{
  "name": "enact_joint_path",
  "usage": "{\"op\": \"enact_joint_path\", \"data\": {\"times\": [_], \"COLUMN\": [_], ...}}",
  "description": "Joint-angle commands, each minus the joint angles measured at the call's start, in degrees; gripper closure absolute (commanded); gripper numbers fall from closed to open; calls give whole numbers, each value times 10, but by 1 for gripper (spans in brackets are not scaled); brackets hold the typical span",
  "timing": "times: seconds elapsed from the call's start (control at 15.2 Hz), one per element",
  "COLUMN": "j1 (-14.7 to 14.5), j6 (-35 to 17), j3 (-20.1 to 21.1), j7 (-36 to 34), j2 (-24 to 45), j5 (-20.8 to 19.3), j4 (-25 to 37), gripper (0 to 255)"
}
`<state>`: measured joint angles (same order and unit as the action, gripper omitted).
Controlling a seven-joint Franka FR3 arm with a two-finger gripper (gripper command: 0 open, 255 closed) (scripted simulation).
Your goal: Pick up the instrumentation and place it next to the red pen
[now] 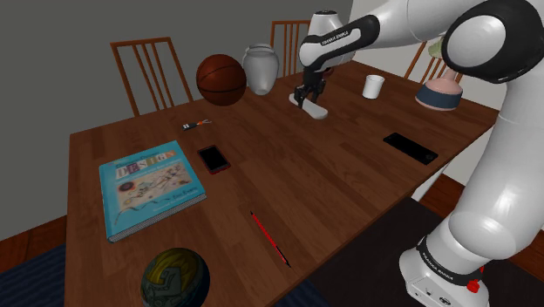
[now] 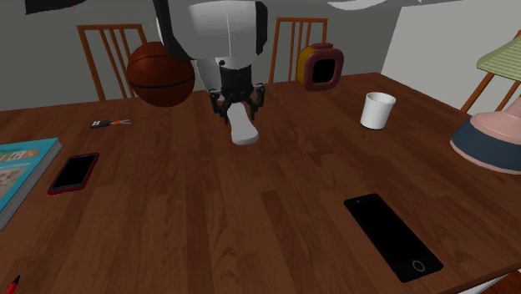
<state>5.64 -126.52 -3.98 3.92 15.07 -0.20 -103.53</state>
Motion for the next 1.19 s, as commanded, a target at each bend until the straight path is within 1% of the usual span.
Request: {"op": "enact_joint_path", "data": {"times": [0.0,0.26,0.53,0.86,1.12], "j1": [0,-23,-44,-68,-88], "j6": [10,-14,-31,-41,-41], "j3": [0,10,25,52,79], "j7": [0,-39,-82,-138,-184], "j2": [-5,-75,-141,-217,-274], "j5": [0,-14,-25,-33,-32], "j4": [6,-90,-173,-262,-322], "gripper": [255,255,255,255,255]}}
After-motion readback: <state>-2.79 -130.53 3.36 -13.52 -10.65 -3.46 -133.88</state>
